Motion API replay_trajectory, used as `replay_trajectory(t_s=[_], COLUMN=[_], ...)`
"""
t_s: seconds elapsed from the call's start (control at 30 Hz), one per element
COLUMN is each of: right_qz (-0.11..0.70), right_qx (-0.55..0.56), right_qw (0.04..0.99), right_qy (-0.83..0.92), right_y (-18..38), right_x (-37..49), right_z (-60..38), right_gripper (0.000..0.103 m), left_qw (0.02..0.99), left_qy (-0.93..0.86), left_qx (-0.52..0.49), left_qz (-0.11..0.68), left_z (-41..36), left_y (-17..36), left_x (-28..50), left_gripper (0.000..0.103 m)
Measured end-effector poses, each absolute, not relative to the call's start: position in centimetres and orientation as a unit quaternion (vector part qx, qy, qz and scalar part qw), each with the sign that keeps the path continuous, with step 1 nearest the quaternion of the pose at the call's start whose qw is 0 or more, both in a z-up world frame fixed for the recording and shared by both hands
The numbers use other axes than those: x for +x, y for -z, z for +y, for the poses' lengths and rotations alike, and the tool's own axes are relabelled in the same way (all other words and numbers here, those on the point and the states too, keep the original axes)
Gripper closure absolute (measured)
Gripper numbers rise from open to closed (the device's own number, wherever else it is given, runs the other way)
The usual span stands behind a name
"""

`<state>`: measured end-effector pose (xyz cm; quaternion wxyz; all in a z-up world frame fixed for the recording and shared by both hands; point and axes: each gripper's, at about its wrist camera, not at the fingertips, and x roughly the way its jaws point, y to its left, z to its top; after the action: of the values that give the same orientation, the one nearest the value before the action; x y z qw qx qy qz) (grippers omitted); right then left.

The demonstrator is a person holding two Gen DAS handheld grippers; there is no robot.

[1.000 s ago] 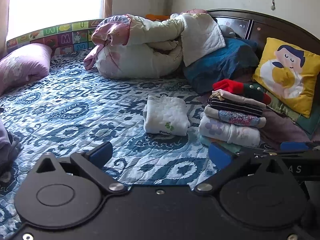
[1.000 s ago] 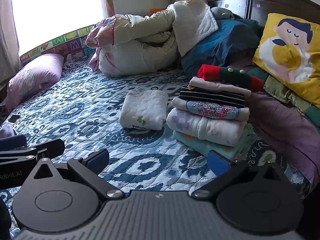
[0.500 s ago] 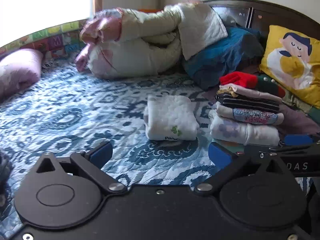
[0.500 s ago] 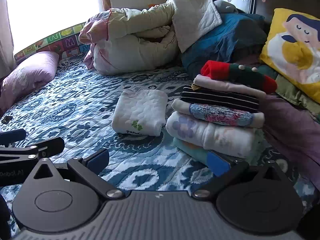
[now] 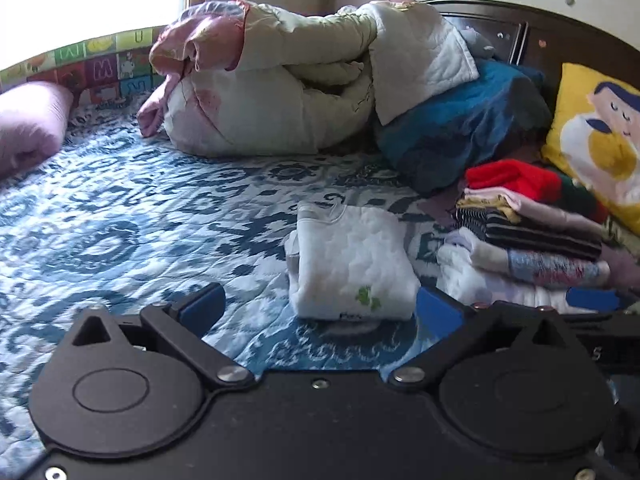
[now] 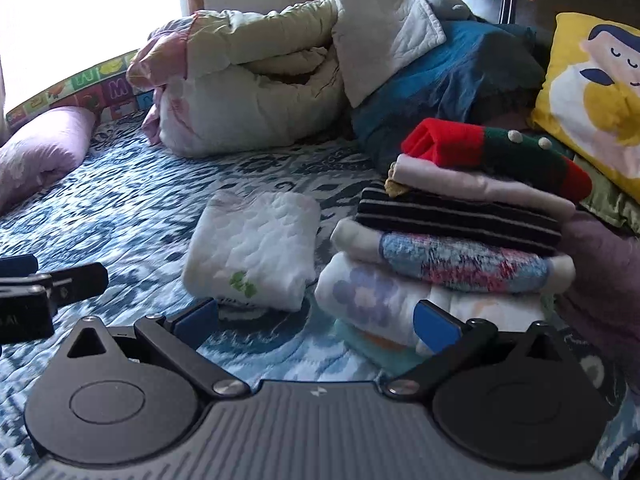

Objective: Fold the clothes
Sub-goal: 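Grasp the edge of the folded white quilted garment with the left gripper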

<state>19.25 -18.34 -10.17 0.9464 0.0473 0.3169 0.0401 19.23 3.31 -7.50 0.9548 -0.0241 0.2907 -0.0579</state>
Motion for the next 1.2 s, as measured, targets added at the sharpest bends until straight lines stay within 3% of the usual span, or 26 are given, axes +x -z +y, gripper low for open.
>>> replay_trajectory(t_s=[0.37, 0.5, 0.63, 0.83, 1.0, 1.03, 1.1, 1.2], right_qz=[0.265, 0.266, 0.270, 0.281, 0.284, 0.284, 0.286, 0.292], right_qx=[0.069, 0.027, 0.015, 0.052, 0.059, 0.059, 0.070, 0.099], right_qw=[0.959, 0.961, 0.961, 0.956, 0.955, 0.955, 0.953, 0.948], right_qy=[-0.075, -0.070, -0.063, -0.067, -0.070, -0.070, -0.074, -0.085], right_y=[14.5, 15.3, 16.2, 17.5, 18.0, 18.0, 18.1, 18.2], right_x=[20.7, 21.4, 21.8, 22.4, 22.5, 22.5, 22.6, 22.7], right_z=[-17.1, -16.0, -15.7, -16.6, -16.5, -16.5, -16.7, -17.1], right_gripper=[0.000, 0.000, 0.000, 0.000, 0.000, 0.000, 0.000, 0.000], left_qw=[0.956, 0.946, 0.942, 0.938, 0.937, 0.936, 0.935, 0.937], left_qy=[0.069, 0.080, 0.089, 0.092, 0.095, 0.099, 0.104, 0.109], left_qx=[-0.014, -0.039, -0.044, -0.044, -0.050, -0.059, -0.067, -0.065], left_qz=[0.286, 0.311, 0.319, 0.331, 0.331, 0.333, 0.334, 0.326], left_z=[3.5, 4.1, 3.9, 3.5, 3.2, 3.3, 3.3, 3.0], left_y=[12.0, 14.5, 16.0, 17.6, 18.3, 18.3, 18.2, 17.6], left_x=[24.6, 27.2, 28.9, 30.9, 31.9, 32.1, 32.2, 31.5], left_gripper=[0.008, 0.029, 0.033, 0.054, 0.057, 0.061, 0.079, 0.090])
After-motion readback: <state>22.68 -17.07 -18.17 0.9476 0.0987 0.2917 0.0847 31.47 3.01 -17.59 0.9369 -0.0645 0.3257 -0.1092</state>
